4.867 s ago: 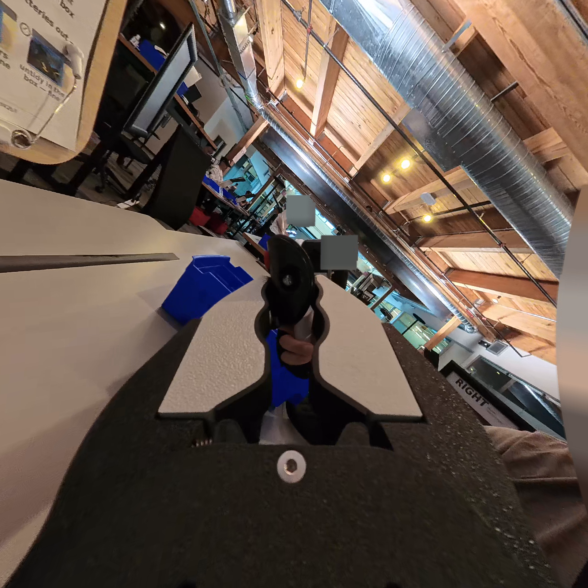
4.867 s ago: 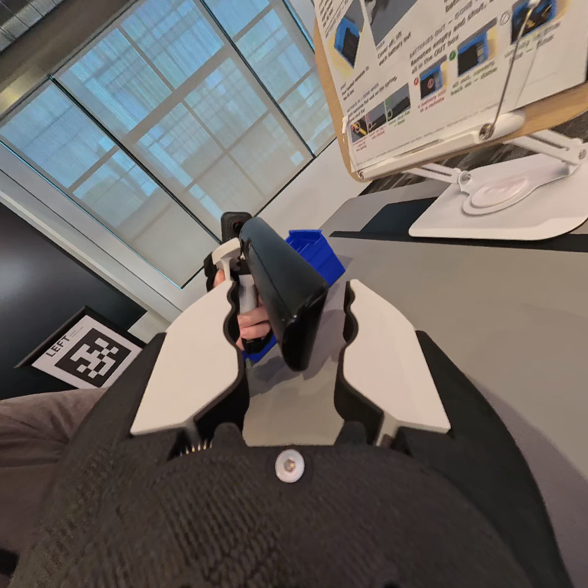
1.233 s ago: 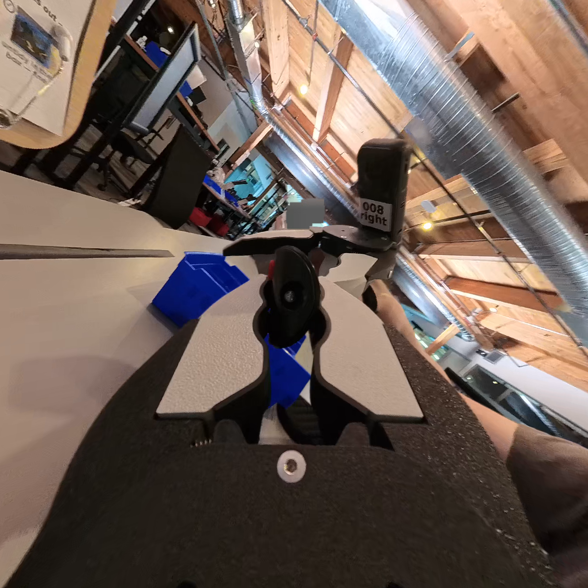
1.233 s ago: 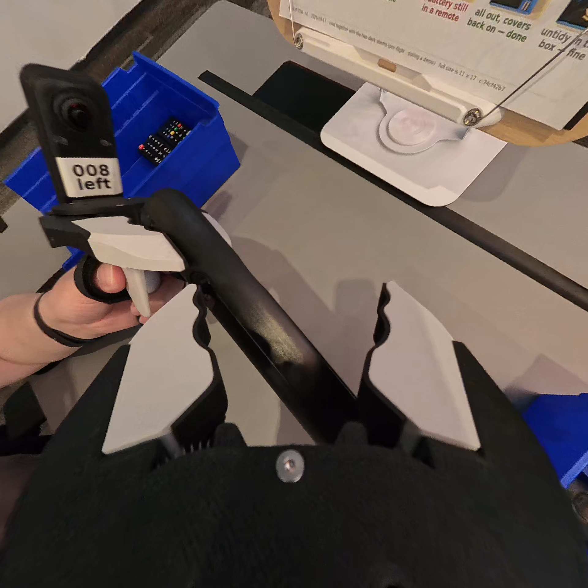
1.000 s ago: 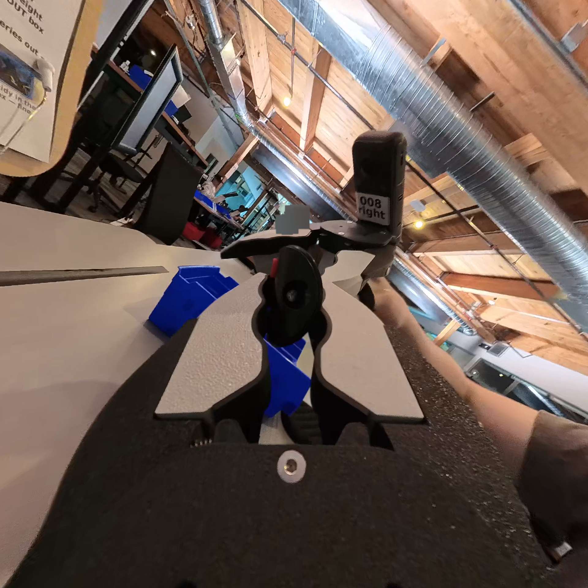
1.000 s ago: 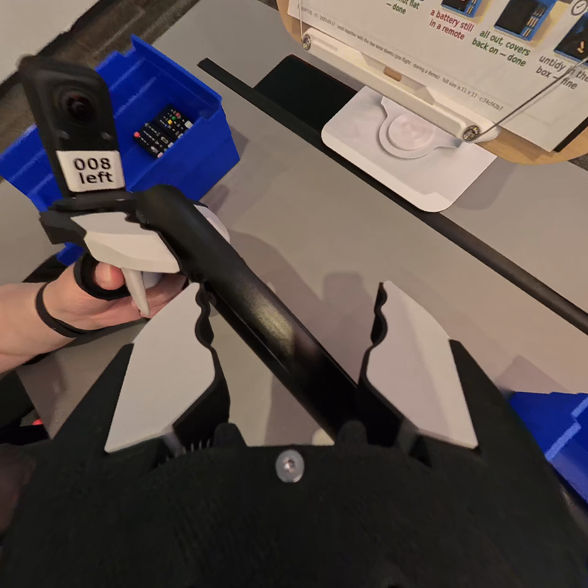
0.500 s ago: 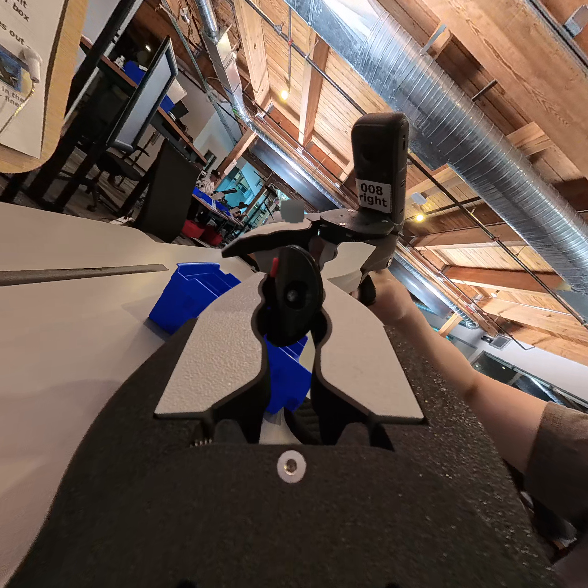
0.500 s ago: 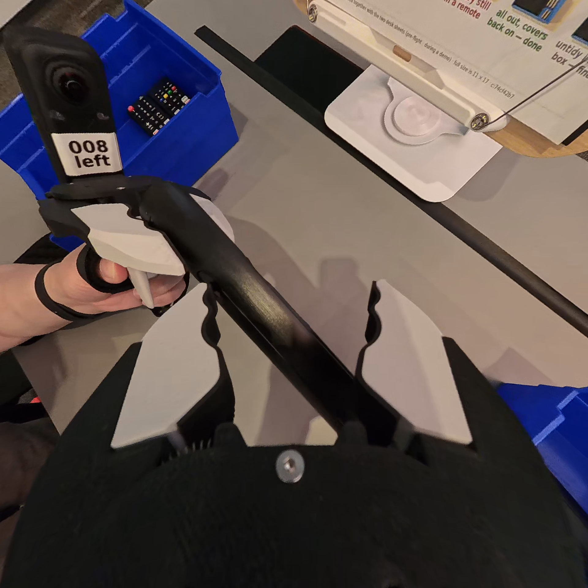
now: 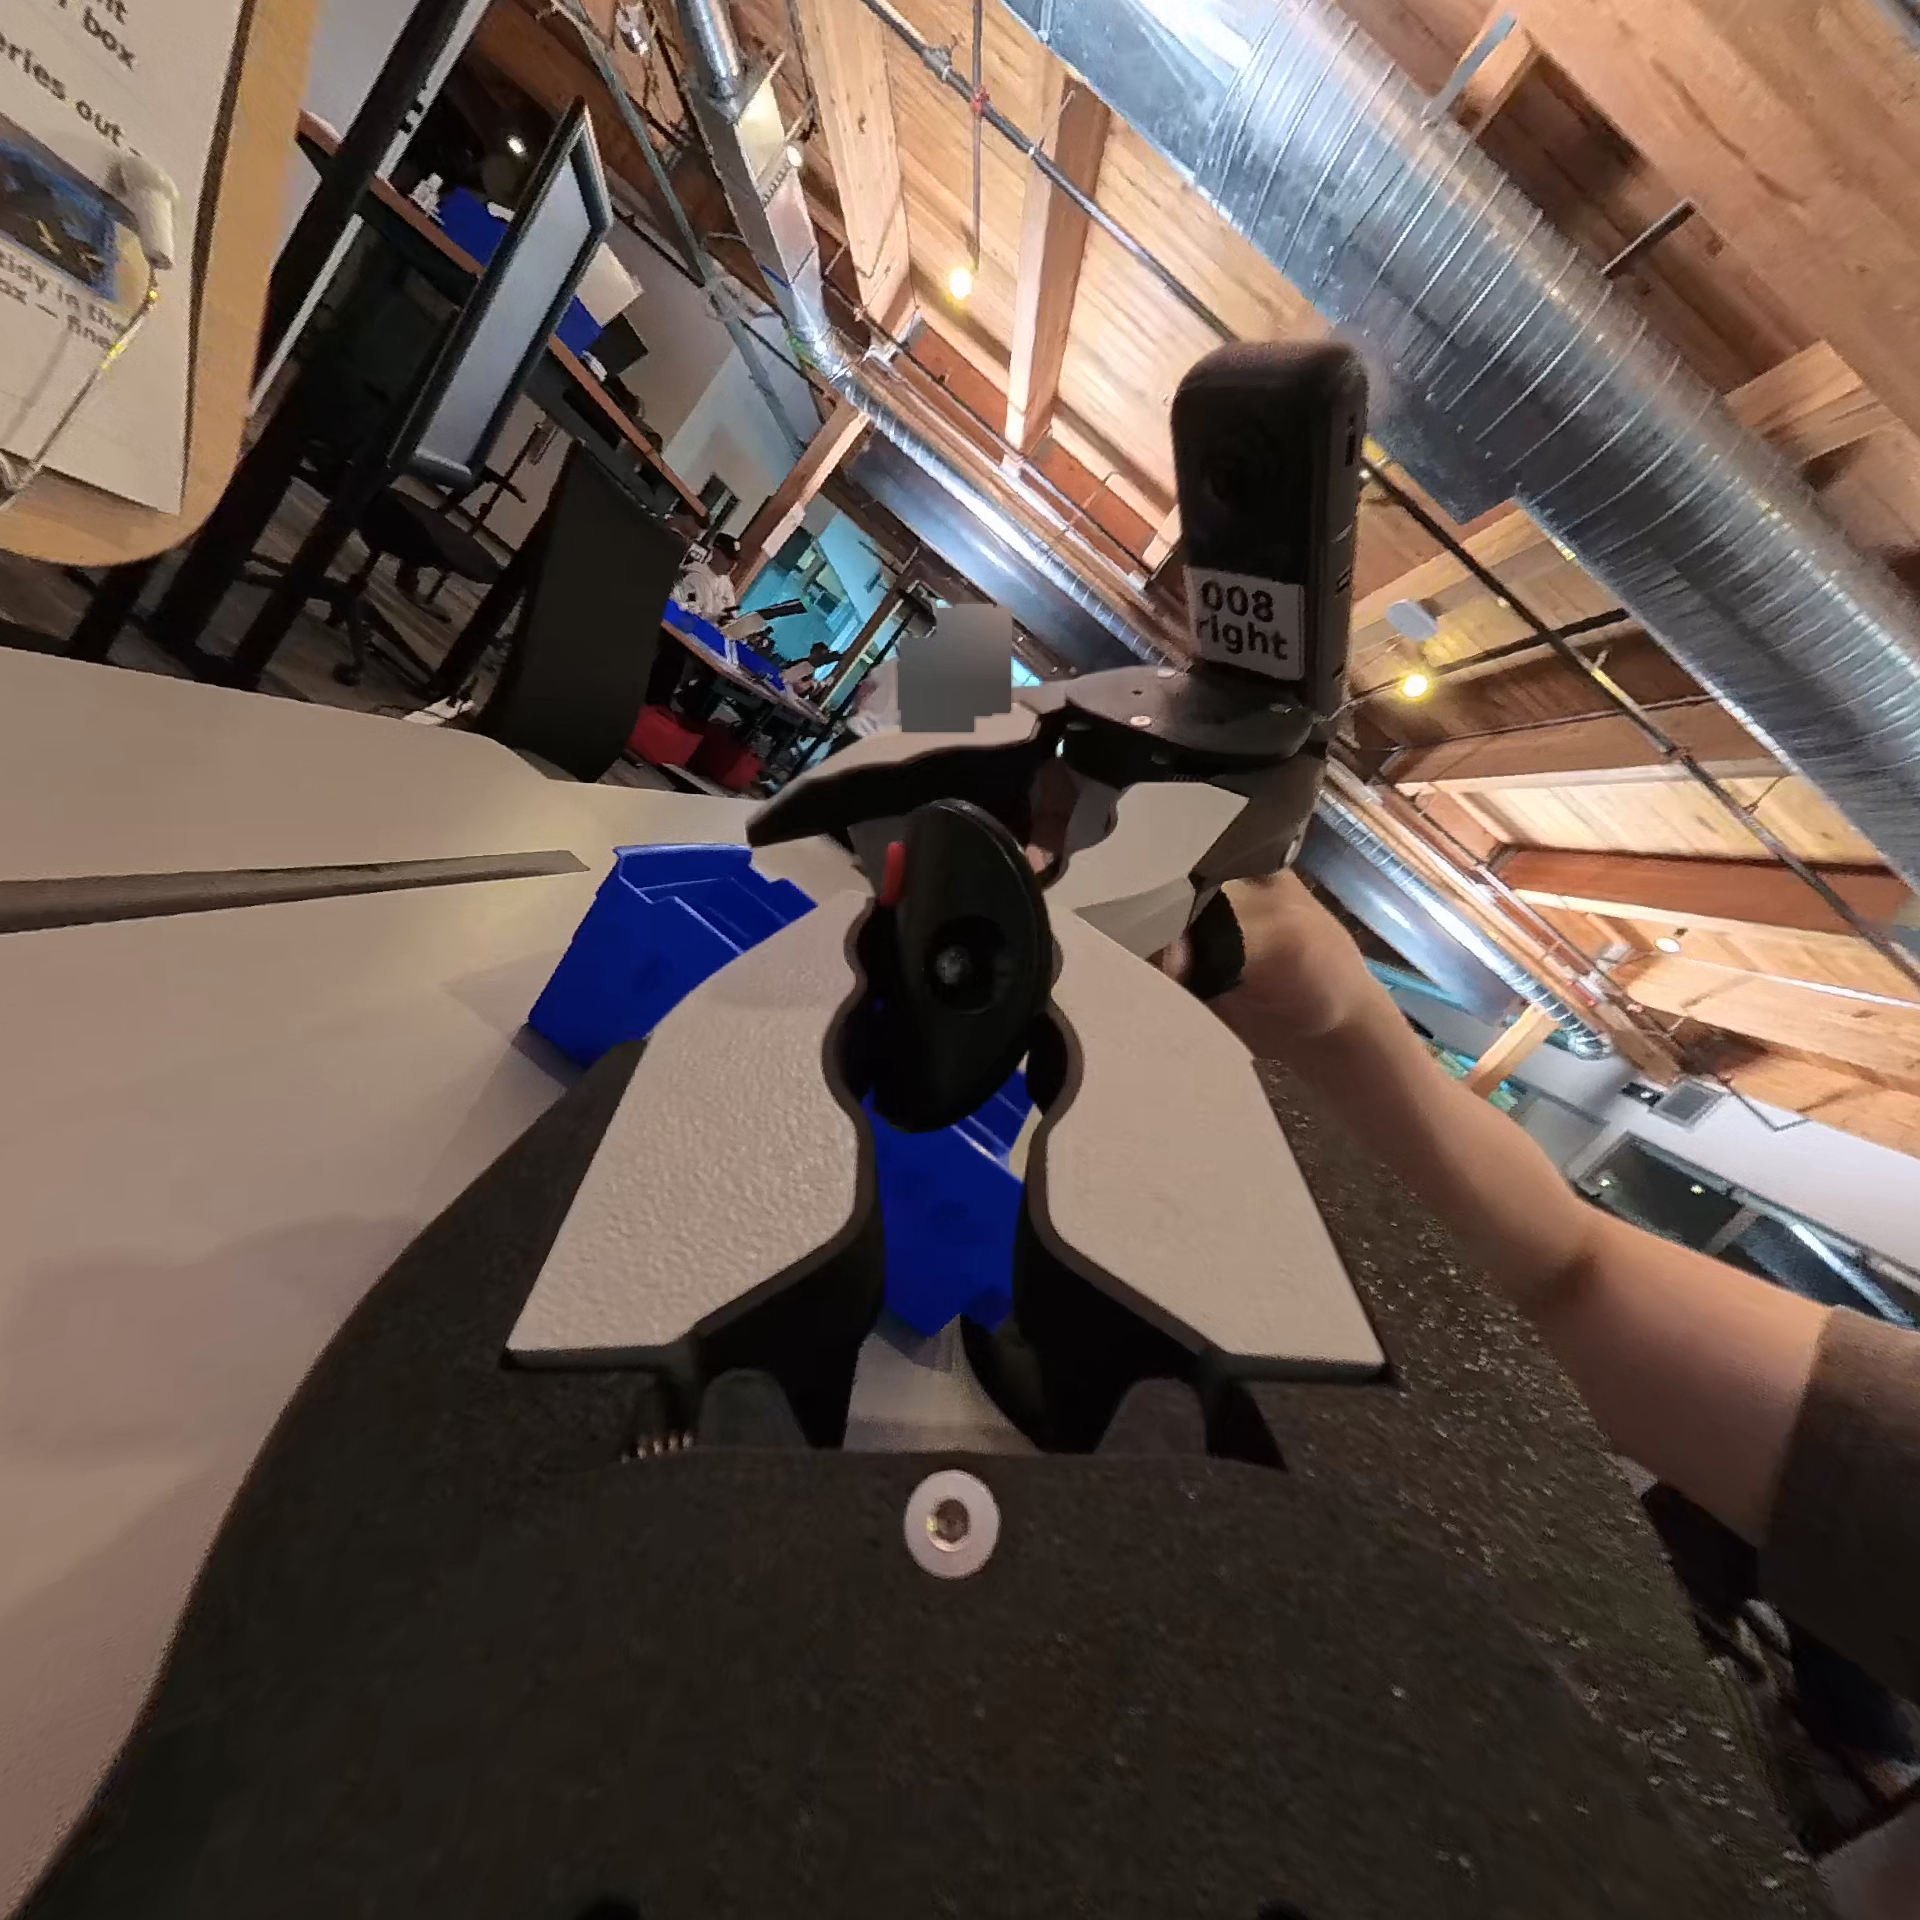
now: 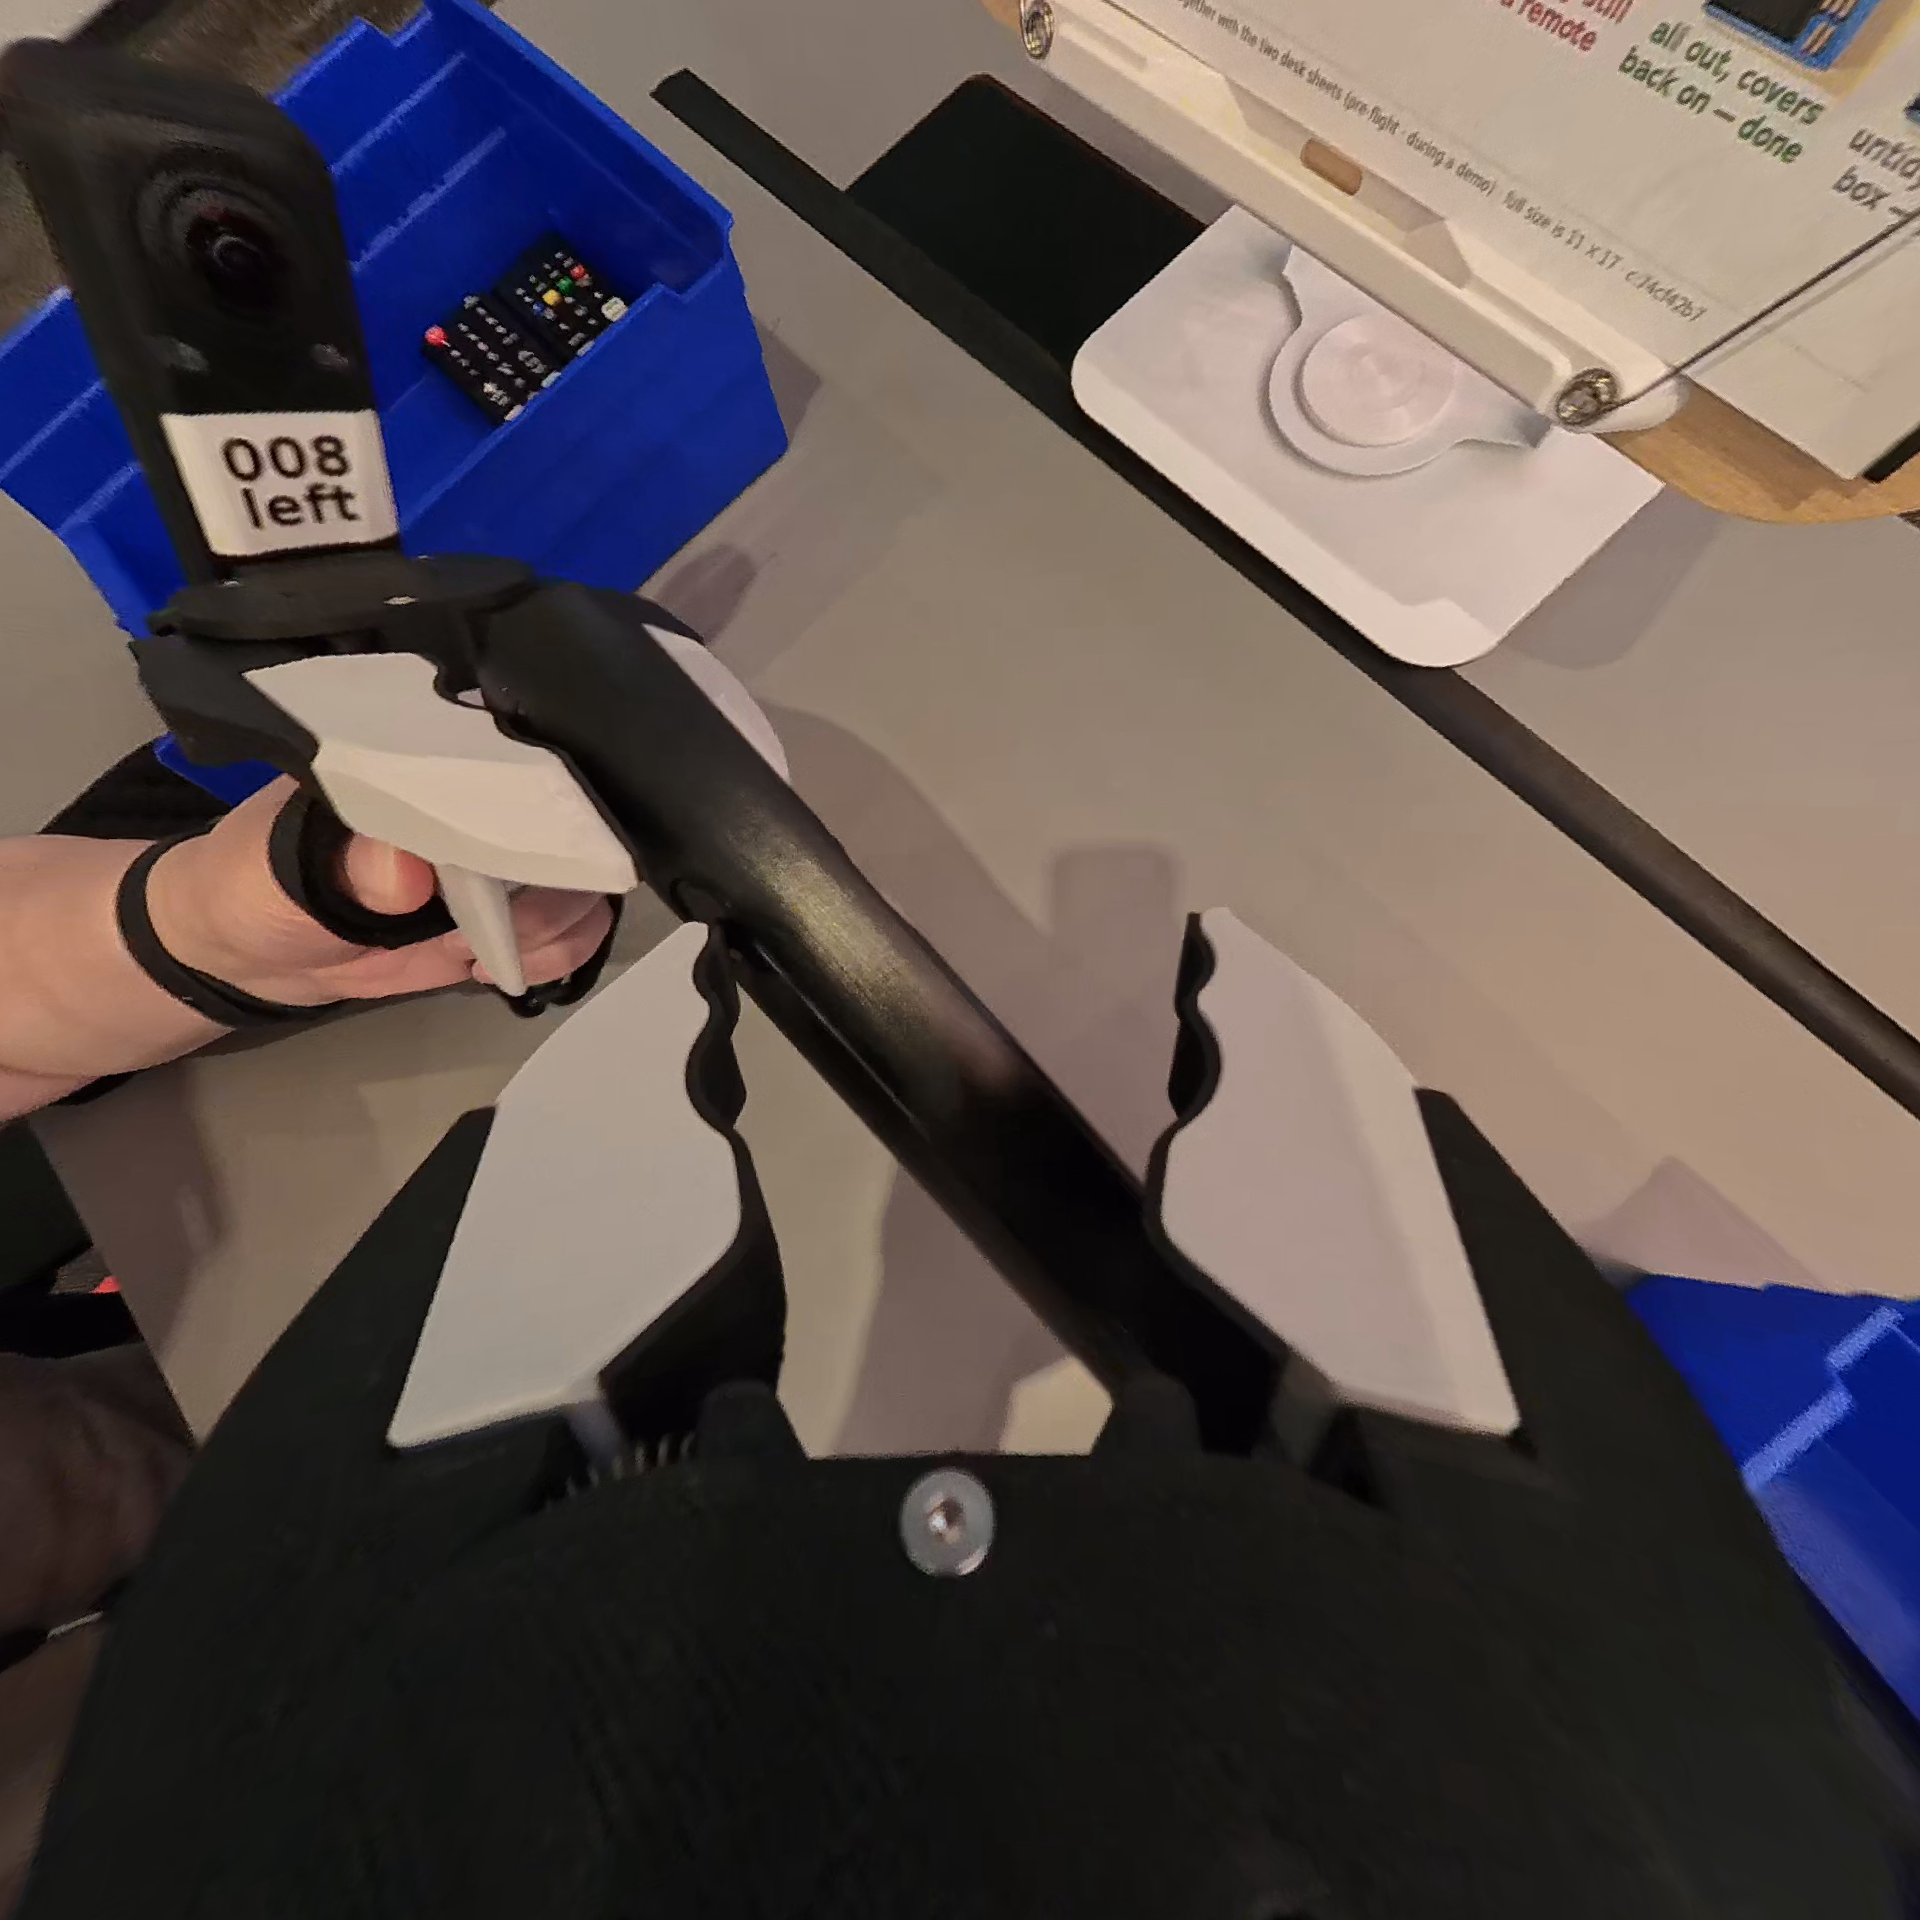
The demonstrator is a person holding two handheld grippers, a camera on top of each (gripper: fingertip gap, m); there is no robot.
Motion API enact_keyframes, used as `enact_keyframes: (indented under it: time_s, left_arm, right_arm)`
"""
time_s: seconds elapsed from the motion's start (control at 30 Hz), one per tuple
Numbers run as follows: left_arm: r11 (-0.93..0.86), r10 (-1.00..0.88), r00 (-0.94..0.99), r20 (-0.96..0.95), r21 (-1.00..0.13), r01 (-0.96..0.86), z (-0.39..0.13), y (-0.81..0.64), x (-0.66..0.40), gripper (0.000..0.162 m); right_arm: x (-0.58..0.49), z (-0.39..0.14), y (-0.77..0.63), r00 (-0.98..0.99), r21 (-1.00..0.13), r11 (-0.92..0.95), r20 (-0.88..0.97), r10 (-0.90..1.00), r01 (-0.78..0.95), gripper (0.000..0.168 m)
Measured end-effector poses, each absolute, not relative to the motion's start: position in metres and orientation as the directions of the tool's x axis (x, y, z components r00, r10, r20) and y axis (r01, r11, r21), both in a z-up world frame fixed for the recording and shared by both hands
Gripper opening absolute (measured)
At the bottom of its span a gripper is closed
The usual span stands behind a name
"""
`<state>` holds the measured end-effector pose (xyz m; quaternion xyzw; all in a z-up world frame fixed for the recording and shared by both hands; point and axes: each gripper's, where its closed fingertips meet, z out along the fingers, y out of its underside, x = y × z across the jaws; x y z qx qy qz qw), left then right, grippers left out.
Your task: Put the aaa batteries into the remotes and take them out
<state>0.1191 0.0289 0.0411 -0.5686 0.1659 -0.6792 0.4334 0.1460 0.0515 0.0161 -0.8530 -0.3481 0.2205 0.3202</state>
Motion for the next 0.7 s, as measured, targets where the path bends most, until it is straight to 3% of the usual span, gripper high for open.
enact_keyframes:
  time_s: [0.03, 0.2, 0.37, 0.57, 0.7]
  left_arm:
    - [-0.578, -0.772, -0.008, 0.635, -0.698, 0.423, 0.045, 0.029, 0.116, 0.025]
    - [-0.599, -0.776, -0.112, 0.621, -0.668, 0.442, 0.056, 0.023, 0.112, 0.025]
    - [-0.616, -0.780, -0.227, 0.583, -0.651, 0.444, 0.063, 0.015, 0.108, 0.026]
    - [-0.475, -0.878, -0.156, 0.453, -0.780, 0.408, 0.067, 0.004, 0.114, 0.027]
    - [-0.511, -0.858, -0.162, 0.488, -0.770, 0.383, 0.064, 0.004, 0.117, 0.025]
  right_arm:
    - [0.143, 0.019, 0.051, 0.654, -0.712, -0.553, -0.175, 0.736, 0.432, 0.085]
    - [0.137, 0.032, 0.047, 0.632, -0.758, -0.499, -0.151, 0.760, 0.419, 0.089]
    - [0.130, 0.035, 0.035, 0.607, -0.757, -0.494, -0.164, 0.777, 0.427, 0.081]
    - [0.135, 0.040, 0.029, 0.609, -0.735, -0.443, -0.052, 0.791, 0.513, 0.080]
    - [0.136, 0.040, 0.027, 0.611, -0.740, -0.418, -0.012, 0.791, 0.527, 0.080]
